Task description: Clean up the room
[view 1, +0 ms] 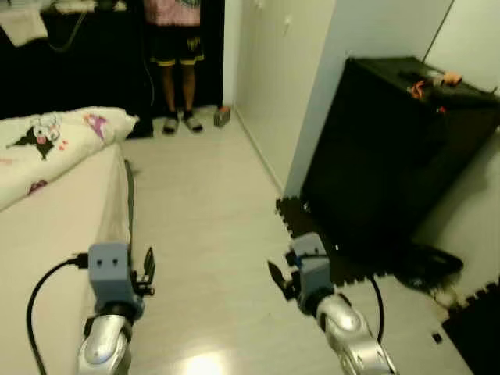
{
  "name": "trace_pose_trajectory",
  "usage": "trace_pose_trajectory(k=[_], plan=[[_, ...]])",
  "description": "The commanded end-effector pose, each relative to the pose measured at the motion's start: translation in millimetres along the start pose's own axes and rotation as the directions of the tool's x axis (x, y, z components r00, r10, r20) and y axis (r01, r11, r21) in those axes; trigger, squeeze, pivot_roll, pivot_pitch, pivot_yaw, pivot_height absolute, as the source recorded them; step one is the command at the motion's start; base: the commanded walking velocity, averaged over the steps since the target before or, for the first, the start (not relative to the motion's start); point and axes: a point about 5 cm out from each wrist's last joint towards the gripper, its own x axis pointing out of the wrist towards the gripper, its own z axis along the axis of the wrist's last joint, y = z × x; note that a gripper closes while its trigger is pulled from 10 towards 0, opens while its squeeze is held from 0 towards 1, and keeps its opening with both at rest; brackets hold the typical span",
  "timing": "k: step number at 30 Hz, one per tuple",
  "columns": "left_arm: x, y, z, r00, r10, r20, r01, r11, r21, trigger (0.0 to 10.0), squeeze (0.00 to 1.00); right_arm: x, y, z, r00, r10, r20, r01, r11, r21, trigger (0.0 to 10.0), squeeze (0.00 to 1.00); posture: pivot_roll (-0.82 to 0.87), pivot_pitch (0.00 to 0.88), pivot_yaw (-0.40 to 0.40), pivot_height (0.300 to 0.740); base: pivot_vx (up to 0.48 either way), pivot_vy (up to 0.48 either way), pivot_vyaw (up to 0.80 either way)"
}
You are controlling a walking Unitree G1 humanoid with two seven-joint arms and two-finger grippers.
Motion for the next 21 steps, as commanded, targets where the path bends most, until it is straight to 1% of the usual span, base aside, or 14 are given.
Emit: trace_pose_trajectory(k=[1, 8, 10, 13, 17, 21], plan=[[-3.3, -0.3, -6, 1.000, 0.008, -0.027, -0.008, 1.000, 0.016, 10.0, 0.00, -0.6, 4.4, -6, 1.000, 0.017, -0.021, -0.017, 1.000, 0.006, 10.0, 0.00, -0.05, 0.074, -0.045, 0.733, 0.000, 0.000, 0.00], [-3.4, -1.7, -10, 0.998, 0.026, -0.049, -0.024, 0.999, 0.035, 10.0, 0.00, 0.6, 8.3, -7, 0.999, 0.037, -0.013, -0.036, 0.999, 0.032, 10.0, 0.00, -0.04, 0.072, -0.043, 0.733, 0.000, 0.000, 0.00], [-4.0, 0.6, -15, 0.997, 0.047, -0.065, -0.044, 0.998, 0.041, 10.0, 0.00, 2.1, 9.6, -8, 0.999, 0.045, -0.013, -0.044, 0.998, 0.044, 10.0, 0.00, -0.04, 0.068, -0.042, 0.733, 0.000, 0.000, 0.00], [-4.1, 1.0, -16, 0.996, 0.051, -0.068, -0.048, 0.998, 0.042, 10.0, 0.00, 2.4, 9.7, -9, 0.999, 0.045, -0.013, -0.045, 0.998, 0.045, 10.0, 0.00, -0.04, 0.068, -0.042, 0.733, 0.000, 0.000, 0.00], [-6.0, 3.4, -24, 0.994, 0.064, -0.091, -0.060, 0.997, 0.041, 10.0, 0.00, 5.6, 11.4, -11, 0.999, 0.048, -0.023, -0.048, 0.998, 0.030, 10.0, 0.00, -0.04, 0.055, -0.047, 0.733, 0.000, 0.000, 0.00], [-5.9, 0.5, -23, 0.995, 0.050, -0.087, -0.047, 0.998, 0.034, 10.0, 0.00, 7.2, 11.6, -10, 0.999, 0.046, -0.017, -0.045, 0.999, 0.029, 10.0, 0.00, -0.04, 0.053, -0.035, 0.733, 0.000, 0.000, 0.00]])
